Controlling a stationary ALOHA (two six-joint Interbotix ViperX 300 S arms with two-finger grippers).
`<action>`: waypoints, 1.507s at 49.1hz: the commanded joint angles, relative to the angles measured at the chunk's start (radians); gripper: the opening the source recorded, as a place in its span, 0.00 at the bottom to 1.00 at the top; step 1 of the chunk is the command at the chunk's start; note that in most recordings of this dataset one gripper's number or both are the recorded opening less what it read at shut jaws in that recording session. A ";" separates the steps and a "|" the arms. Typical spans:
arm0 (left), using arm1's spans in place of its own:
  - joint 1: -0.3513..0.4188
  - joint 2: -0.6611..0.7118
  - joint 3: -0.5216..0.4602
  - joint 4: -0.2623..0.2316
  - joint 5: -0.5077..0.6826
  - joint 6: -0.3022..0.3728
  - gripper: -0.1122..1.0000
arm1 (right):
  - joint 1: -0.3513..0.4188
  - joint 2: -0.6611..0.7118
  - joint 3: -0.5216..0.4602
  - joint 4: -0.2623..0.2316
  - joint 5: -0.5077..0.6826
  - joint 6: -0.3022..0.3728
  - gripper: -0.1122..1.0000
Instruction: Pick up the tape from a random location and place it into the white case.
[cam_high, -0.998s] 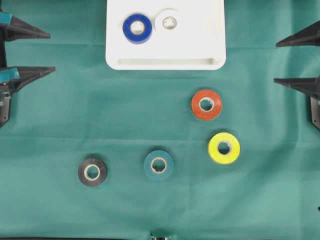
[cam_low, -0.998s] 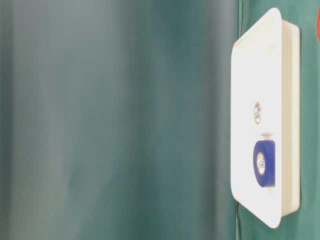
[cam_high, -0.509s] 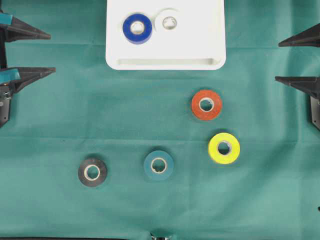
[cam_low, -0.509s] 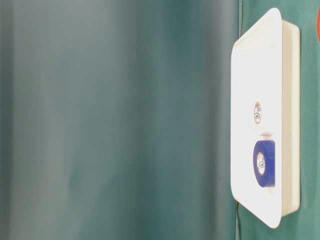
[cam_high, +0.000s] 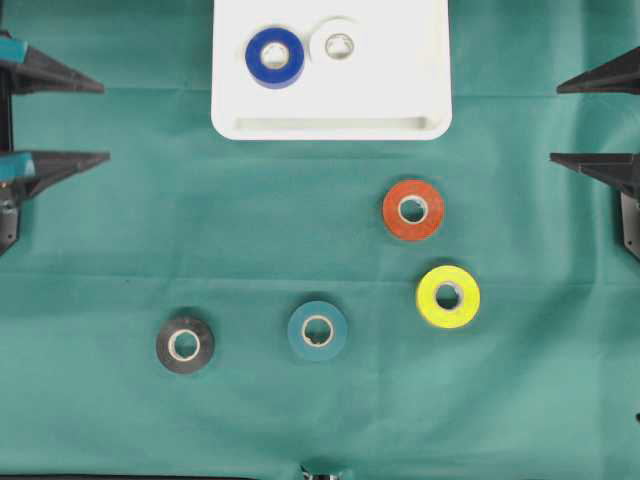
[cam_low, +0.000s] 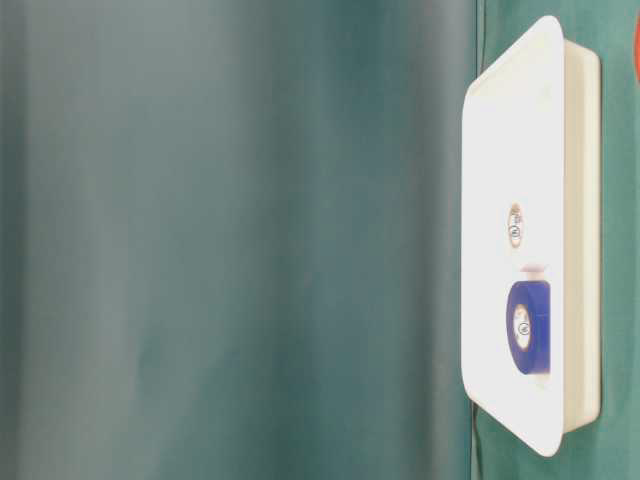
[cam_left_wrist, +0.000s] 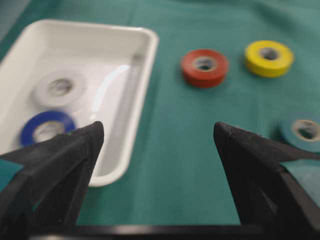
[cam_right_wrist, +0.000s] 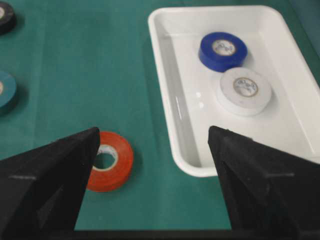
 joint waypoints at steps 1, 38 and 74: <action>-0.048 0.005 -0.014 0.000 -0.018 -0.002 0.97 | -0.002 0.009 -0.014 0.002 -0.011 0.002 0.86; -0.244 0.012 -0.015 0.000 -0.071 -0.002 0.94 | -0.002 0.011 -0.014 0.002 -0.011 0.000 0.86; -0.247 0.196 -0.052 0.000 -0.354 0.003 0.95 | -0.002 0.014 -0.015 0.000 -0.008 -0.002 0.86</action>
